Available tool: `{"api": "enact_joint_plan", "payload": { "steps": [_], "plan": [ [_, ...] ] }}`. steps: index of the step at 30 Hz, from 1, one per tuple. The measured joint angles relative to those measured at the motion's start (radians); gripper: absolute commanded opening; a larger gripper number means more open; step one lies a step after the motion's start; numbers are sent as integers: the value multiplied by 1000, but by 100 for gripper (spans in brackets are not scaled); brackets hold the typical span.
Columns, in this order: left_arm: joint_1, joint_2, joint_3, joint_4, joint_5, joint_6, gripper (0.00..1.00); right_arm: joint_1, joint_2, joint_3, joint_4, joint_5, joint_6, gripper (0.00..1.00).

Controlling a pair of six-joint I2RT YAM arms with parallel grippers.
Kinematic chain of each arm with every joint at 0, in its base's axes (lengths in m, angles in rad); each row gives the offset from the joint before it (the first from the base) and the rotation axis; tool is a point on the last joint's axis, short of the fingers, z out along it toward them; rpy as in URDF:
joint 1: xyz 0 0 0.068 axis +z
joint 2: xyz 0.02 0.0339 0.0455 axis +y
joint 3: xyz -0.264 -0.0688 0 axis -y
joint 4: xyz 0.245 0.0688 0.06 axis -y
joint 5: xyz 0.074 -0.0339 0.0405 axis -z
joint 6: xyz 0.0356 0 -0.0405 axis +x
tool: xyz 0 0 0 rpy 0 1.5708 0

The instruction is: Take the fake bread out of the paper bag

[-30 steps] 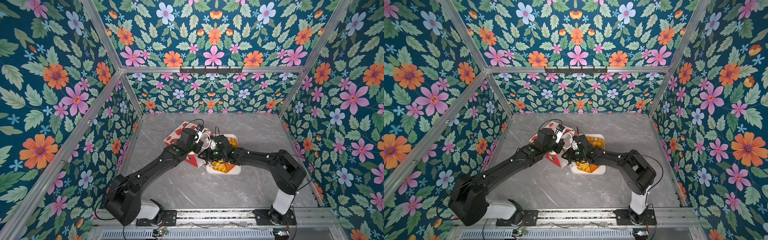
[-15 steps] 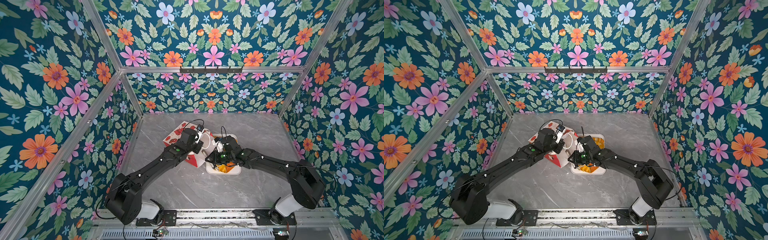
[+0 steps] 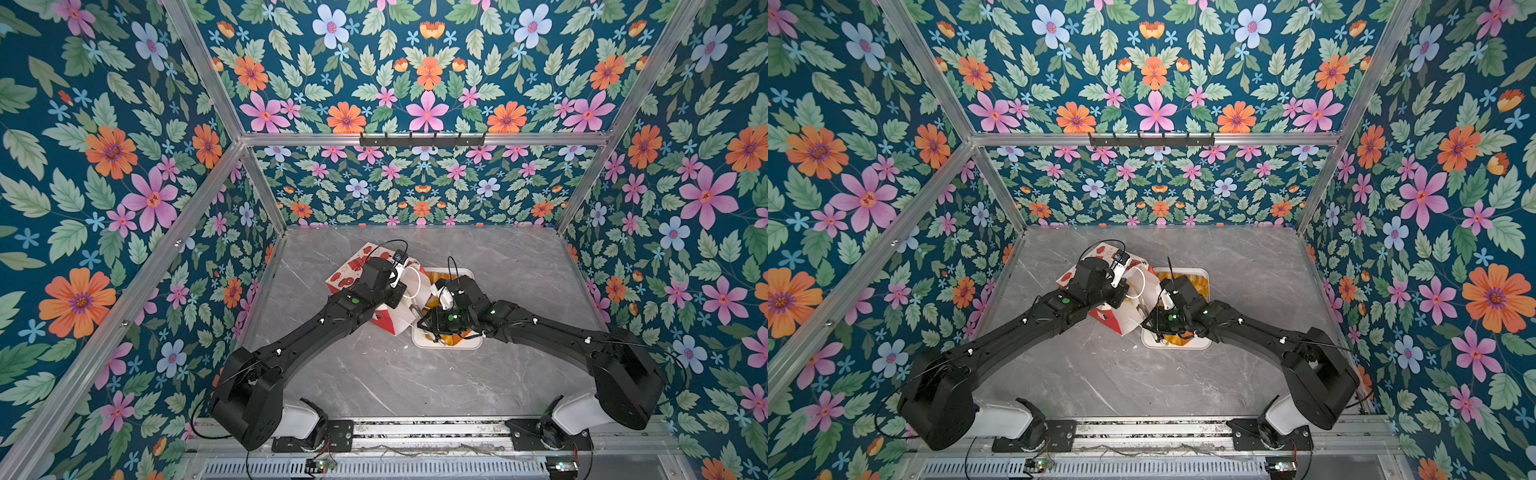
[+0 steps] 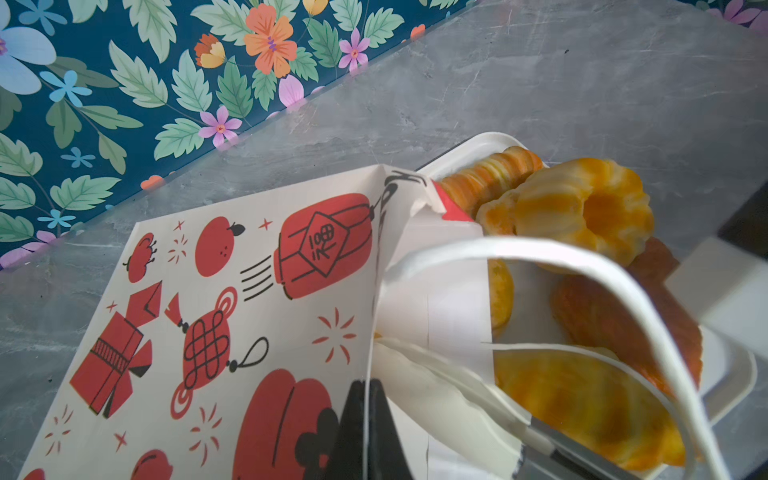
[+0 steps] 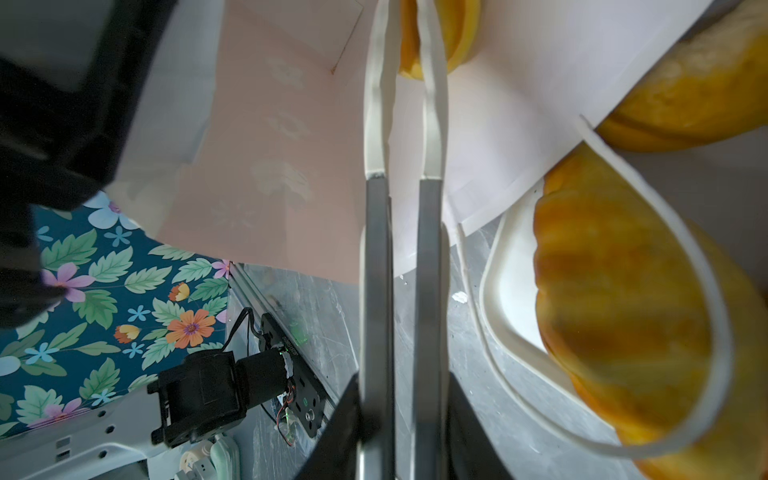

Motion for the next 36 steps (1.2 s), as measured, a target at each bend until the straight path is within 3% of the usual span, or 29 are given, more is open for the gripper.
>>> {"api": "enact_joint_plan", "payload": {
  "steps": [16,36],
  "plan": [
    [0,-1,-6,1,0,7,0,0,20,76,-71,62,-90,40],
    [0,0,-8,4,5,6,0,0,150,81,22,54,-102,43]
  ]
}}
